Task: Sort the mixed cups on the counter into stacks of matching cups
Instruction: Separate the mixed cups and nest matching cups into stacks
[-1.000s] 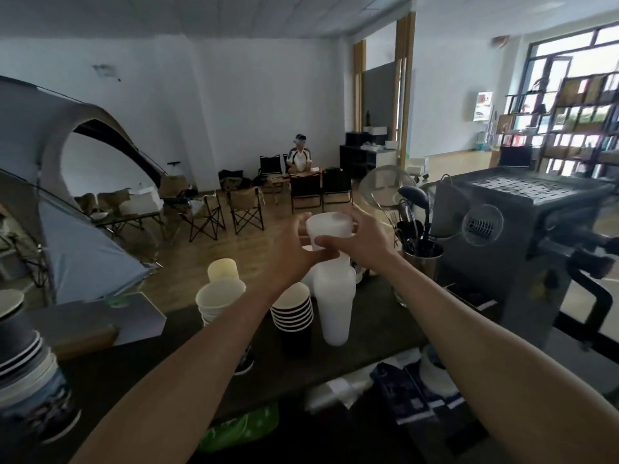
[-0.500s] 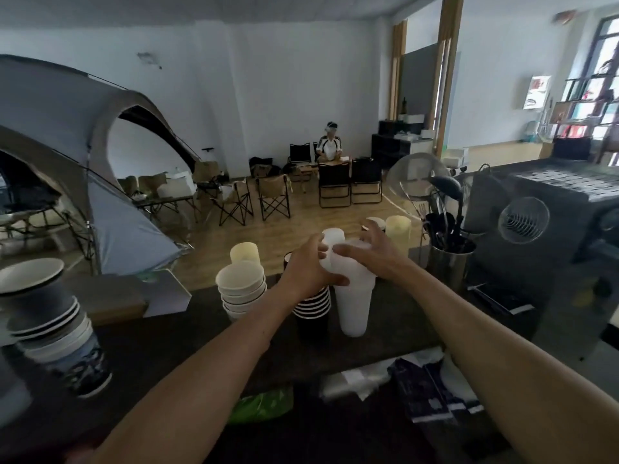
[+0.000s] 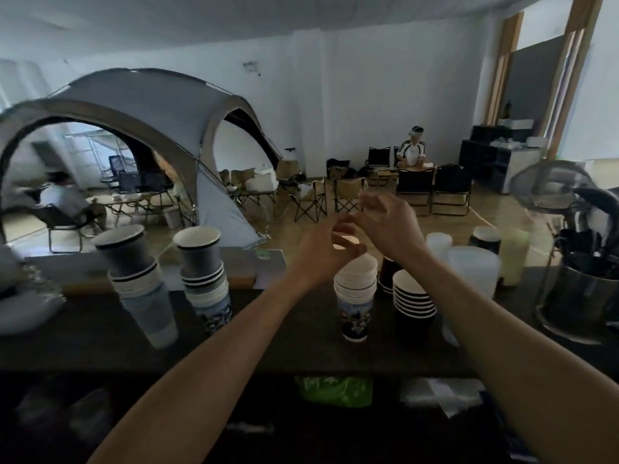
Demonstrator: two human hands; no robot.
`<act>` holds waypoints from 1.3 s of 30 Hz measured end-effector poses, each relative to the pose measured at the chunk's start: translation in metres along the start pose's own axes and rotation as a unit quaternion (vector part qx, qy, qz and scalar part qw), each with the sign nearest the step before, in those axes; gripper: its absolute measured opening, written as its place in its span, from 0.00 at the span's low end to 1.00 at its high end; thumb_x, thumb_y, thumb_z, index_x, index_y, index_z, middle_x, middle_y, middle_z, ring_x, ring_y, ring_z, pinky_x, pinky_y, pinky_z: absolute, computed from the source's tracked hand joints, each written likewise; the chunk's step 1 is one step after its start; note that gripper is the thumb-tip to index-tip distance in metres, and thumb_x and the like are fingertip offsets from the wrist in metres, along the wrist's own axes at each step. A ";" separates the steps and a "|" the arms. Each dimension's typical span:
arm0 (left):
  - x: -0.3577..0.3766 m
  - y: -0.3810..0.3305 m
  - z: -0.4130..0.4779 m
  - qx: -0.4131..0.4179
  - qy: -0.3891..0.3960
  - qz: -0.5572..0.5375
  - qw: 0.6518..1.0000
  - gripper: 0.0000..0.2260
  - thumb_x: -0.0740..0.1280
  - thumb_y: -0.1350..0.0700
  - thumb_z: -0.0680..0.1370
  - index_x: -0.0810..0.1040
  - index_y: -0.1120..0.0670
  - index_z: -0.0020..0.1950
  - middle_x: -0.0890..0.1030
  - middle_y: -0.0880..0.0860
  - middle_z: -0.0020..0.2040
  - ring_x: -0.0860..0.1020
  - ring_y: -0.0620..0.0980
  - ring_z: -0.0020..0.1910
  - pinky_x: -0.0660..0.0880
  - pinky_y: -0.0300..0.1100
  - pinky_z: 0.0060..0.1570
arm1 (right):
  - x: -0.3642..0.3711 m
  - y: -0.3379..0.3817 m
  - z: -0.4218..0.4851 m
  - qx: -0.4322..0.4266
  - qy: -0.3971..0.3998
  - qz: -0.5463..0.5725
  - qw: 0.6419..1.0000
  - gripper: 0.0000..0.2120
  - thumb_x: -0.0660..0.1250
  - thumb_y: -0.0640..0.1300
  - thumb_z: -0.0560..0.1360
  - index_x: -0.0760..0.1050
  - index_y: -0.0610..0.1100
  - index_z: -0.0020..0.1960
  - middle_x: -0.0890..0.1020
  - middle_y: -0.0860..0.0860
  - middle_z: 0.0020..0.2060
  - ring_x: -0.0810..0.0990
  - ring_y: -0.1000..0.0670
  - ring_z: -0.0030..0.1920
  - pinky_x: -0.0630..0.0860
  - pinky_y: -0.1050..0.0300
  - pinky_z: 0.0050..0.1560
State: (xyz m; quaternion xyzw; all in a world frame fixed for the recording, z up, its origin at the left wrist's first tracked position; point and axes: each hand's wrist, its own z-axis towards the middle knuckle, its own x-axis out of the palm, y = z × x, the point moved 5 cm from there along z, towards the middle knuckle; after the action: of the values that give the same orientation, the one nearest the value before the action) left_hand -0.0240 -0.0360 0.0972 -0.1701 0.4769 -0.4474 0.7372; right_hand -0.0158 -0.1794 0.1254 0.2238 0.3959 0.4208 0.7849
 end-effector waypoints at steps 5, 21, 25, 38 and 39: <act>-0.099 0.040 -0.039 -0.029 -0.070 0.025 0.997 0.21 0.76 0.53 0.72 0.77 0.52 0.63 0.83 0.48 0.51 0.81 0.39 0.44 0.78 0.35 0.45 | 0.084 0.063 -0.002 -0.006 0.056 0.072 0.996 0.20 0.71 0.52 0.74 0.76 0.48 0.64 0.81 0.56 0.54 0.79 0.56 0.55 0.75 0.58 0.57; -0.192 0.175 -0.130 -0.200 -0.115 0.118 0.966 0.54 0.78 0.46 0.68 0.45 0.57 0.80 0.57 0.56 0.78 0.57 0.56 0.77 0.59 0.51 0.74 | 0.266 0.112 -0.020 0.116 0.225 0.177 0.951 0.43 0.73 0.63 0.68 0.60 0.51 0.77 0.69 0.48 0.72 0.71 0.47 0.68 0.72 0.45 0.66; -0.180 0.200 -0.122 -0.222 -0.111 0.087 0.965 0.58 0.79 0.44 0.65 0.39 0.52 0.79 0.62 0.56 0.77 0.60 0.56 0.77 0.60 0.55 0.74 | 0.275 0.111 -0.019 0.088 0.221 0.147 0.960 0.42 0.76 0.58 0.68 0.63 0.47 0.75 0.72 0.49 0.69 0.74 0.48 0.66 0.75 0.51 0.62; -0.120 0.191 -0.088 -0.152 -0.099 -0.056 0.982 0.34 0.83 0.50 0.63 0.67 0.48 0.62 0.78 0.41 0.53 0.79 0.45 0.54 0.75 0.37 0.49 | 0.213 0.095 -0.006 0.004 0.203 -0.062 0.977 0.38 0.77 0.57 0.63 0.68 0.49 0.69 0.79 0.52 0.57 0.77 0.50 0.56 0.75 0.52 0.54; -0.111 0.186 -0.083 -0.146 -0.091 -0.067 0.983 0.34 0.83 0.50 0.63 0.68 0.48 0.62 0.78 0.40 0.52 0.80 0.45 0.54 0.76 0.38 0.50 | 0.200 0.090 -0.006 0.003 0.199 -0.077 0.977 0.36 0.77 0.56 0.64 0.69 0.48 0.68 0.79 0.52 0.56 0.76 0.51 0.54 0.73 0.54 0.51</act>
State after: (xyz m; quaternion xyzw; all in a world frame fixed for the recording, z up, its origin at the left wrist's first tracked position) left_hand -0.0184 0.1704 -0.0081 -0.3472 0.4560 -0.4037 0.7131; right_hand 0.0024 0.0375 0.0975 0.1070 0.5618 0.3943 0.7194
